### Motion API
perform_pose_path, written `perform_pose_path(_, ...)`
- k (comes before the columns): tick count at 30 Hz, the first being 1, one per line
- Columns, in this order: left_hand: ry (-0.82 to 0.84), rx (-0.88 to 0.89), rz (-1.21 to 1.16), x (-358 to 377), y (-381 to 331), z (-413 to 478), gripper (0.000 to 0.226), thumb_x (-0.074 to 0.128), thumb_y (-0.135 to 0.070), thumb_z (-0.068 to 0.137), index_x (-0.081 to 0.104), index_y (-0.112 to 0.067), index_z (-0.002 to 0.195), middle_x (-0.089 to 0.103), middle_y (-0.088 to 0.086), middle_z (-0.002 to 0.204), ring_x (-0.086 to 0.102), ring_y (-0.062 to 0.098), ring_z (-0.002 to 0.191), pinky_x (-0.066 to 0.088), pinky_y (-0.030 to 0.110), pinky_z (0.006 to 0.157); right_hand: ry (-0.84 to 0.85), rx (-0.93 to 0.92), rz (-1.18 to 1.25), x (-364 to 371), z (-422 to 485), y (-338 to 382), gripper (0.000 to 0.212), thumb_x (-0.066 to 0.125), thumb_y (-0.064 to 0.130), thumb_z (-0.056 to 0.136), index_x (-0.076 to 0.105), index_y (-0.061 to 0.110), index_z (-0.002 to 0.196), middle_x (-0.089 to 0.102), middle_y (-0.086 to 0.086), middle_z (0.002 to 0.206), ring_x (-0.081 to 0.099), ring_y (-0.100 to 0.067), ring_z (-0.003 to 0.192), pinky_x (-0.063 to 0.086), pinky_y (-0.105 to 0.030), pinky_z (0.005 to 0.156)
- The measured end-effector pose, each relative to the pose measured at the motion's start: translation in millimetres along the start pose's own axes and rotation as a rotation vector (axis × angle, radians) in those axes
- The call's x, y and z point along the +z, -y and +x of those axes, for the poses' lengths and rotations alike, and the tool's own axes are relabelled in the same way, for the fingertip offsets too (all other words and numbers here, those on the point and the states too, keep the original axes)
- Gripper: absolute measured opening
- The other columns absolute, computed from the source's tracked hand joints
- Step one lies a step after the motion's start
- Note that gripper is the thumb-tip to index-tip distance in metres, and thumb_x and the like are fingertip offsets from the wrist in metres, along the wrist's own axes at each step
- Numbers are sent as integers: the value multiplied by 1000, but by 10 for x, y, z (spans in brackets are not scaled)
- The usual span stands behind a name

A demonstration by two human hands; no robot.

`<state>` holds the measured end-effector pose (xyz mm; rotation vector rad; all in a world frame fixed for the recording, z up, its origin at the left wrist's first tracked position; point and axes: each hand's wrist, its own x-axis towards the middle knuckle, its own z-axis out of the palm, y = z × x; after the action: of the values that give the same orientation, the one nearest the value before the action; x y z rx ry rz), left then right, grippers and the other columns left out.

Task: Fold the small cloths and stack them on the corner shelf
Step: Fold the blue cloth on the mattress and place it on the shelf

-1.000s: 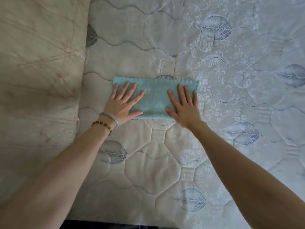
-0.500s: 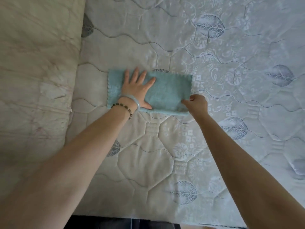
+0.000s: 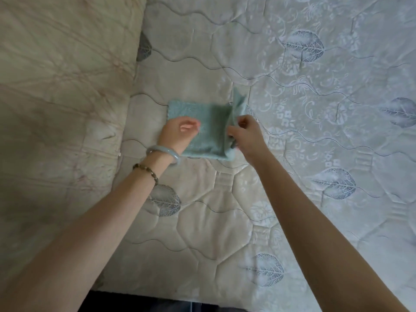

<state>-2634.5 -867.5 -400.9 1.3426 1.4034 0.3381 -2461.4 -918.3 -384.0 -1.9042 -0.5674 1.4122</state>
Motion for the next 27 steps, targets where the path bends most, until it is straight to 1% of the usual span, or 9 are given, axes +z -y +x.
perform_pose_path(4, 47, -264, -452, -87, -124, 158, 15, 61, -22, 91, 66, -8, 94, 71, 15, 97, 70, 22, 85, 57, 32, 79, 51, -72, -167, 479, 12, 27, 23, 58, 10, 66, 43, 19, 80, 56, -11, 79, 58, -28, 60, 45, -35, 51)
perform_pose_path(7, 74, -302, -411, -115, -70, 230, 19, 64, -28, 89, 66, -10, 87, 71, 10, 85, 70, 22, 78, 58, 31, 68, 59, -105, -252, 745, 53, -8, 24, 63, 10, 69, 44, 19, 81, 58, -7, 79, 62, -35, 76, 49, -43, 63)
perform_pose_path(11, 3, -157, -308, -187, 54, 309, 10, 63, -5, 86, 66, -6, 96, 70, 9, 85, 68, 14, 79, 56, 31, 75, 108, -167, -298, 911, 100, -50, 29, 73, 20, 75, 51, 11, 90, 54, -4, 86, 51, -16, 74, 39, -26, 62)
perform_pose_path(13, -4, -39, -201, -260, 118, 344, 22, 56, 2, 86, 61, -8, 105, 66, 0, 84, 63, -2, 75, 51, 21, 74, 63, -249, -292, 900, 84, -93, 19, 66, 25, 82, 58, 10, 91, 55, -6, 89, 51, -16, 79, 38, -25, 70)
perform_pose_path(15, 12, 27, -78, -318, 248, 387, 41, 53, -6, 86, 53, -14, 126, 66, -1, 110, 61, -1, 100, 50, 27, 91, -159, -478, -548, 828, 86, -192, 21, 57, 24, 87, 63, 7, 97, 58, -12, 100, 53, -25, 92, 40, -31, 78)
perform_pose_path(17, 26, 26, 77, -371, 347, 399, 54, 51, -14, 90, 38, -26, 141, 51, -5, 139, 50, 9, 125, 40, 32, 106, -339, -696, -863, 755, 138, -286, 33, 48, 23, 86, 65, 6, 109, 58, -20, 119, 53, -37, 108, 39, -41, 89)
perform_pose_path(21, -16, 114, 274, -379, 411, 378, 59, 50, -13, 94, 29, -28, 146, 43, -4, 146, 45, 14, 130, 37, 31, 108, -190, -760, -1181, 636, 300, -527, 52, 34, 32, 95, 43, 11, 142, 37, -20, 149, 32, -38, 139, 22, -49, 112)
perform_pose_path(24, -192, 144, 390, -349, 408, 349, 61, 54, -18, 91, 28, -14, 146, 44, 10, 140, 48, 25, 123, 43, 39, 100, -114, -714, -1251, 576, 344, -627, 58, 28, 44, 98, 32, 15, 148, 29, -16, 154, 24, -33, 144, 12, -48, 115)
perform_pose_path(27, -246, 407, 777, -308, 451, 297, 61, 49, -34, 92, 32, -5, 144, 37, 17, 146, 38, 32, 133, 34, 43, 107, -146, -727, -1284, 570, 372, -607, 59, 25, 47, 99, 31, 15, 148, 30, -14, 154, 24, -31, 144, 13, -51, 116)
